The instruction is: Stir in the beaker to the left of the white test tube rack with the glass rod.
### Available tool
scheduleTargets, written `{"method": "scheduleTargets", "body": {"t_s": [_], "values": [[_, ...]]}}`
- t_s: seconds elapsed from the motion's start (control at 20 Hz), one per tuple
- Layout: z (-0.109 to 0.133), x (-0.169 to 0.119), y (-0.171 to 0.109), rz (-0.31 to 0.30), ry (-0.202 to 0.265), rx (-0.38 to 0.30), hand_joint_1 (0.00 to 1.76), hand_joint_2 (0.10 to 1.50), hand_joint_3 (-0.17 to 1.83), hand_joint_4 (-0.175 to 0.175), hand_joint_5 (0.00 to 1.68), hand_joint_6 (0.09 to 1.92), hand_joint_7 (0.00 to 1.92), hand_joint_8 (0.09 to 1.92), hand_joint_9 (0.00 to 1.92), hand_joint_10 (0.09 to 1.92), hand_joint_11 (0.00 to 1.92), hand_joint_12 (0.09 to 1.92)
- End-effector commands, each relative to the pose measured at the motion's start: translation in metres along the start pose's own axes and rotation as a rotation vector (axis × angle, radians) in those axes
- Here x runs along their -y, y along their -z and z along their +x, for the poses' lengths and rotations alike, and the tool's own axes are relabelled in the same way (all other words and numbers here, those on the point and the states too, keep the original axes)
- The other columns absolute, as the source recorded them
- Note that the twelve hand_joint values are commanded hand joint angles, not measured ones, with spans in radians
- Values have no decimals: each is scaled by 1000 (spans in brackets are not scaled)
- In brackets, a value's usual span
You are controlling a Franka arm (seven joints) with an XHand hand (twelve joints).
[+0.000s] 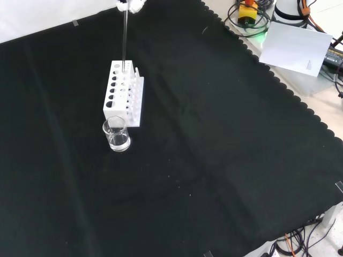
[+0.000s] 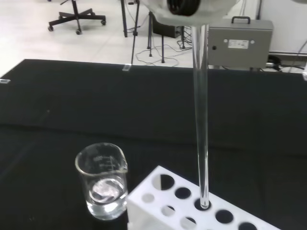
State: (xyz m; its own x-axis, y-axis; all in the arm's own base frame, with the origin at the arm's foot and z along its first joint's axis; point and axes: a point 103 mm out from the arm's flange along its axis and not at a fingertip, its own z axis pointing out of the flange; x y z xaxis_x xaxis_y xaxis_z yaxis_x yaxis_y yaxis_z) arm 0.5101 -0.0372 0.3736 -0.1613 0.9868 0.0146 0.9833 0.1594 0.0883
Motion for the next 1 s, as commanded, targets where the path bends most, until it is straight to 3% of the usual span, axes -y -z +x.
{"method": "scheduleTargets", "body": {"t_s": [0.05, 0.2, 0.65, 1.0], "values": [[29, -30, -2, 6, 86, -45, 1296, 1038, 34, -175, 1165, 381, 1138, 1067, 1719, 594, 1209, 844], [39, -43, -4, -1, 110, -84, 1296, 1039, 32, -175, 1166, 379, 1138, 1067, 1719, 594, 1209, 843], [56, -74, -15, 15, 210, -68, 1296, 1042, 26, -175, 1167, 375, 1138, 1067, 1718, 595, 1209, 841], [66, -91, -28, 22, 257, -76, 1296, 1043, 23, -175, 1168, 373, 1138, 1067, 1718, 595, 1209, 840]]}}
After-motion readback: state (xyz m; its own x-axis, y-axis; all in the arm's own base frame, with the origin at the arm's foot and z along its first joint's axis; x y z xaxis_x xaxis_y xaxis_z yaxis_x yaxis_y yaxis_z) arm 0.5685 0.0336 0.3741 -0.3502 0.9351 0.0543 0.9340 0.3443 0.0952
